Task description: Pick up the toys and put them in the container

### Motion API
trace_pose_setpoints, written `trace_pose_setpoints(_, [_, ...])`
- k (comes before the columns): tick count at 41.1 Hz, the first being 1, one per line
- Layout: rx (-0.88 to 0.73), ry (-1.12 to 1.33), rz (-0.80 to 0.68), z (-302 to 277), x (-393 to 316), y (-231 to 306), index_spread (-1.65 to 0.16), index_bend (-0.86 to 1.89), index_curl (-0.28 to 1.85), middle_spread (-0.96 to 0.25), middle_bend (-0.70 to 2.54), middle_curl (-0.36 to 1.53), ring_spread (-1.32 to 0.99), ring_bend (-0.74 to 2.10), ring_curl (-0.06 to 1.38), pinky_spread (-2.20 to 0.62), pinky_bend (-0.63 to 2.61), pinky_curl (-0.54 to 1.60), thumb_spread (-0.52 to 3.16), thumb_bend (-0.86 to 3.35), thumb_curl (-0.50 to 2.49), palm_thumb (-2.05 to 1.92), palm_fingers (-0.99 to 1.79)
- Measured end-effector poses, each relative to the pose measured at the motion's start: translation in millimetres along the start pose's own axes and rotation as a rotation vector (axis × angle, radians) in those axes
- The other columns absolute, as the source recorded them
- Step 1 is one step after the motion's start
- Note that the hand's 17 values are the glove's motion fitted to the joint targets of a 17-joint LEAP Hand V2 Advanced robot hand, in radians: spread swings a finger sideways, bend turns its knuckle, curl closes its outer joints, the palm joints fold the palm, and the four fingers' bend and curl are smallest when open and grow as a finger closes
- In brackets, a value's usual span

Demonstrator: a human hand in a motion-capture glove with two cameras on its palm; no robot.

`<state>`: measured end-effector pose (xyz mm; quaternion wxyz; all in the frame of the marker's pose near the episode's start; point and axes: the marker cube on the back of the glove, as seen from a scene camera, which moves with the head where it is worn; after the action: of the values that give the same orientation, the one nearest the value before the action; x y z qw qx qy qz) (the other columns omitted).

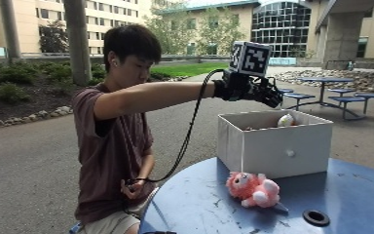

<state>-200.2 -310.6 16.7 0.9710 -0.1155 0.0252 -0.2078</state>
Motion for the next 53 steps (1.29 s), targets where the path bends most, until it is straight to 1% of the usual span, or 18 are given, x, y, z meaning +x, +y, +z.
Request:
trace_pose_setpoints(4, [-0.038, -0.017, -0.102, 37.8, 10.1, 8.8, -0.25, 0.06, 0.19, -0.07, 0.13, 0.31, -0.03, 0.41, 0.38, 0.03, 0.84, 0.37, 1.16, -0.04, 0.36, -0.03, -0.24])
trace_pose_setpoints(8, [-0.042, -0.006, -0.175, 74.2, 17.3, 9.3, -0.25, 0.06, 0.18, -0.07, 0.13, 0.3, -0.03, 0.4, 0.38, 0.02, 0.83, 0.37, 1.16, -0.02, 0.36, 0.0, -0.26])
trace_pose_setpoints(15, [-0.06, 0.118, -0.271, 124.7, 27.3, -1.3, -0.24, 0.06, 0.16, -0.07, 0.14, 0.29, -0.04, 0.39, 0.38, 0.02, 0.81, 0.36, 1.18, -0.01, 0.36, 0.02, -0.25])
trace_pose_setpoints(20, [-0.134, 0.135, -0.343, 160.3, 27.5, -14.0, -0.24, 0.05, 0.14, -0.06, 0.13, 0.28, -0.05, 0.37, 0.37, 0.01, 0.82, 0.36, 1.18, -0.01, 0.36, 0.05, -0.26])
trace_pose_setpoints(30, [-0.317, 0.176, -0.367, 234.1, 46.8, -56.5, -0.22, 0.04, 0.13, -0.04, 0.1, 0.26, -0.03, 0.24, 0.35, 0.01, 0.77, 0.35, 1.15, 0.0, 0.36, 0.12, -0.4])
trace_pose_setpoints(35, [-0.39, 0.185, -0.37, 280.0, 53.3, -70.5, -0.21, 0.02, 0.11, -0.03, 0.08, 0.24, -0.01, 0.18, 0.33, 0.03, 0.82, 0.36, 1.15, 0.02, 0.38, 0.2, -0.39])
trace_pose_setpoints(36, [-0.386, 0.176, -0.371, 287.4, 55.3, -72.4, -0.22, 0.05, 0.12, -0.03, 0.07, 0.23, 0.0, 0.22, 0.34, 0.04, 0.88, 0.38, 1.17, 0.07, 0.39, 0.29, -0.24])
trace_pose_setpoints(38, [-0.356, 0.137, -0.372, 296.1, 59.2, -76.0, -0.23, 0.08, 0.12, -0.02, 0.08, 0.22, 0.01, 0.25, 0.35, 0.04, 0.93, 0.38, 1.18, 0.1, 0.4, 0.35, -0.15])
trace_pose_setpoints(40, [-0.309, 0.09, -0.372, 300.5, 61.7, -79.5, -0.23, 0.25, 0.16, -0.03, 0.16, 0.23, -0.02, 0.29, 0.36, -0.06, 0.99, 0.39, 1.24, 0.18, 0.42, 0.48, 0.25])
trace_pose_setpoints(42, [-0.255, 0.054, -0.376, 303.7, 62.6, -82.3, -0.23, 0.23, 0.15, -0.05, 0.19, 0.24, -0.05, 0.37, 0.35, -0.16, 1.02, 0.37, 1.26, 0.21, 0.43, 0.53, 0.5])
trace_pose_setpoints(44, [-0.198, 0.032, -0.382, 306.2, 62.7, -84.1, -0.22, 0.25, 0.15, -0.11, 0.35, 0.28, -0.11, 0.38, 0.33, -0.24, 0.95, 0.34, 1.28, 0.24, 0.44, 0.58, 0.76])
trace_pose_setpoints(45, [-0.169, 0.023, -0.385, 307.3, 62.5, -84.9, -0.22, 0.24, 0.16, -0.14, 0.4, 0.3, -0.13, 0.38, 0.33, -0.26, 0.93, 0.33, 1.28, 0.25, 0.44, 0.6, 0.79])
trace_pose_setpoints(46, [-0.141, 0.014, -0.388, 308.5, 61.9, -85.7, -0.22, 0.29, 0.18, -0.17, 0.54, 0.34, -0.15, 0.38, 0.34, -0.28, 0.87, 0.33, 1.29, 0.26, 0.44, 0.62, 0.92])
trace_pose_setpoints(49, [-0.059, -0.023, -0.403, 311.9, 57.5, -88.0, -0.21, 0.36, 0.22, -0.22, 0.58, 0.37, -0.21, 0.4, 0.38, -0.32, 0.82, 0.34, 1.31, 0.29, 0.45, 0.67, 0.95])
trace_pose_setpoints(50, [-0.032, -0.041, -0.408, 312.6, 55.4, -88.7, -0.2, 0.41, 0.24, -0.23, 0.7, 0.42, -0.22, 0.4, 0.38, -0.33, 0.75, 0.32, 1.32, 0.32, 0.46, 0.71, 1.05])
trace_pose_setpoints(53, [0.048, -0.096, -0.41, 315.0, 46.3, -91.7, -0.18, 0.49, 0.28, -0.24, 0.84, 0.47, -0.27, 0.44, 0.41, -0.35, 0.66, 0.32, 1.29, 0.33, 0.49, 0.76, 1.14])
